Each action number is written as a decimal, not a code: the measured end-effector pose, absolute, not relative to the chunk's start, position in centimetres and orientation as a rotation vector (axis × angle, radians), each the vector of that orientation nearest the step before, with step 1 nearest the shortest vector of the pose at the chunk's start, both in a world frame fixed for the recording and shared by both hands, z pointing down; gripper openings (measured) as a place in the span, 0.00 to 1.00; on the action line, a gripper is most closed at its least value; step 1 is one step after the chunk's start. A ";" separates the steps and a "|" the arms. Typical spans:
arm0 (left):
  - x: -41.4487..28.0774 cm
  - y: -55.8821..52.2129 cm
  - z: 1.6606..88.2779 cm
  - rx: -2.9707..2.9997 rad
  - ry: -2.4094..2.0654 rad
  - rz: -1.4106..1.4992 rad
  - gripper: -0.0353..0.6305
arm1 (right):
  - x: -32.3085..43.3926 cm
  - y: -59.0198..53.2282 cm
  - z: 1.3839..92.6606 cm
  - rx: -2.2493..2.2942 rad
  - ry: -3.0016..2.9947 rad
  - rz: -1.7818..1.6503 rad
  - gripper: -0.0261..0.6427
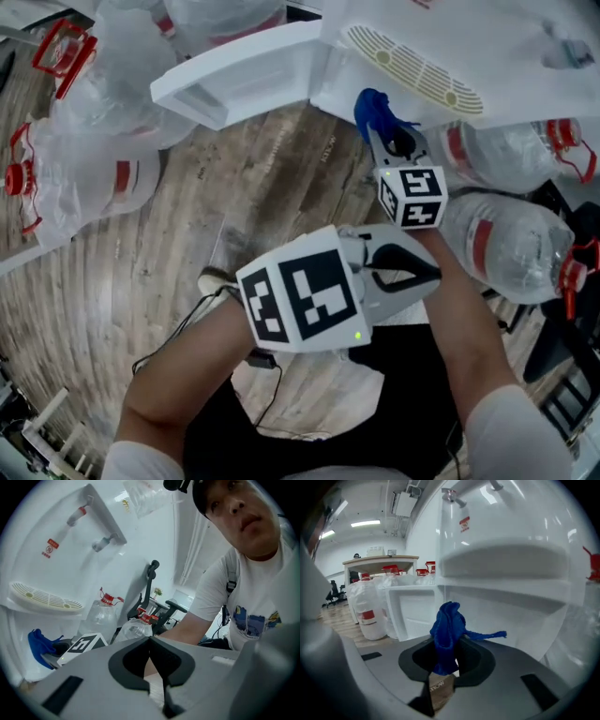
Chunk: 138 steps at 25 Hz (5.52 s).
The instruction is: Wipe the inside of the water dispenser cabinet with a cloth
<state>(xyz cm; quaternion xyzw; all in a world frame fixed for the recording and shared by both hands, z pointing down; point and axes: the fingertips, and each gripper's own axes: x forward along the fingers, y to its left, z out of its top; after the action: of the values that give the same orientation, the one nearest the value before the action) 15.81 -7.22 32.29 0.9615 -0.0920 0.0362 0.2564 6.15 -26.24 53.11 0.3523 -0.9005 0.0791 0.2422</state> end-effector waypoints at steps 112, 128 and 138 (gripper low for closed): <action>15.7 -11.4 46.2 2.576 -0.504 -0.155 0.06 | -0.4 -35.5 56.3 0.766 -2.698 -0.346 0.15; 16.3 -10.8 45.7 2.595 -0.478 -0.158 0.06 | -0.6 -39.5 53.4 0.951 -2.673 -0.368 0.15; 16.0 -11.3 45.8 2.596 -0.473 -0.170 0.06 | -0.7 -33.6 52.6 0.860 -2.806 -0.371 0.15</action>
<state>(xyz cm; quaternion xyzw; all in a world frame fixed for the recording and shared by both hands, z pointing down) 16.03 -11.32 45.80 0.9516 -0.1734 -0.0623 0.2459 -0.73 -33.56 52.56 0.2893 -0.9446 -0.1248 0.0915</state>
